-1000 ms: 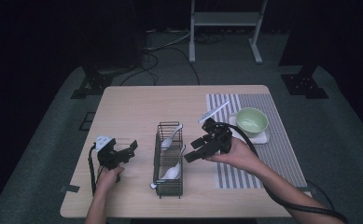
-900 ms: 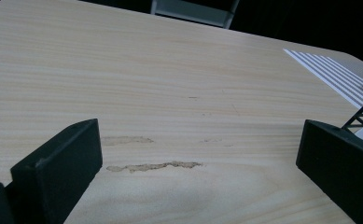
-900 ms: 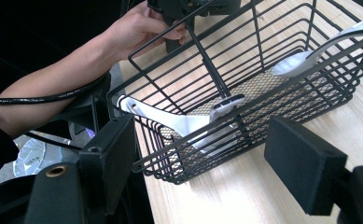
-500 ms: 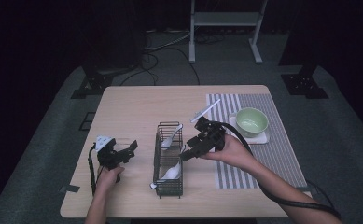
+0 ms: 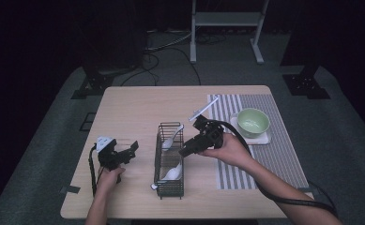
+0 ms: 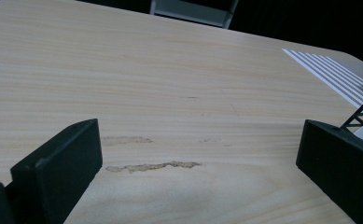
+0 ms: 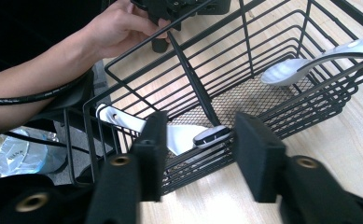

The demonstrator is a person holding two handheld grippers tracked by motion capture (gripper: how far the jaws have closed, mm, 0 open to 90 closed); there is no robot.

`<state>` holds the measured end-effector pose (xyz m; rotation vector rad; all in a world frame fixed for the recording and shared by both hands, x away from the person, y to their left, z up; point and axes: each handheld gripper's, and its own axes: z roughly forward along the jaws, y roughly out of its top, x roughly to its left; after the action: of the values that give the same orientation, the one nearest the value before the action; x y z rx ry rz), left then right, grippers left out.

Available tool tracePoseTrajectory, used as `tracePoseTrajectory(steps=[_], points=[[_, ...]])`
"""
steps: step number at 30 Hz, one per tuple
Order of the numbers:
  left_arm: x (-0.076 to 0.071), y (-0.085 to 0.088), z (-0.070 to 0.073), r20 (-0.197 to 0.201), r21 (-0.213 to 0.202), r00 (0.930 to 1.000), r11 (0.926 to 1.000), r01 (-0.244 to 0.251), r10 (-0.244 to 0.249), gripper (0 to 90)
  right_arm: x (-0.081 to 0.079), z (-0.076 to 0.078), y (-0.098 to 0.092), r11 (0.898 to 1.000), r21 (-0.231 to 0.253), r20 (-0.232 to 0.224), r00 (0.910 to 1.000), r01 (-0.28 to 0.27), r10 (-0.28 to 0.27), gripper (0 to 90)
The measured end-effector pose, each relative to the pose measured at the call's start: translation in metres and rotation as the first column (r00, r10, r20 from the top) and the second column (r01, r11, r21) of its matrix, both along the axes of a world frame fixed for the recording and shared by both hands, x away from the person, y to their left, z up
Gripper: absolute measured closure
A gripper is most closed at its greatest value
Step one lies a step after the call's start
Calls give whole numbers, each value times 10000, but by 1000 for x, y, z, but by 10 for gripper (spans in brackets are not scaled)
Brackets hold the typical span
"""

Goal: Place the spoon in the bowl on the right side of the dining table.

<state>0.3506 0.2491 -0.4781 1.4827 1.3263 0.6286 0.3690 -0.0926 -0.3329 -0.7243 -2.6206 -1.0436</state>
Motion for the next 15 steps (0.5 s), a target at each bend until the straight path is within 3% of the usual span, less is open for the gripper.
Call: tracePoseTrajectory(steps=[8, 15], points=[[0, 0, 0, 10, -12, 10000, 10000, 5, -5, 0, -1, 0, 1, 9999, -45, 79, 9999, -130, 130, 735], [0, 0, 0, 5, 5, 10000, 10000, 0, 0, 0, -6, 3, 2, 9993, -210, 237, 9992, -320, 325, 746]])
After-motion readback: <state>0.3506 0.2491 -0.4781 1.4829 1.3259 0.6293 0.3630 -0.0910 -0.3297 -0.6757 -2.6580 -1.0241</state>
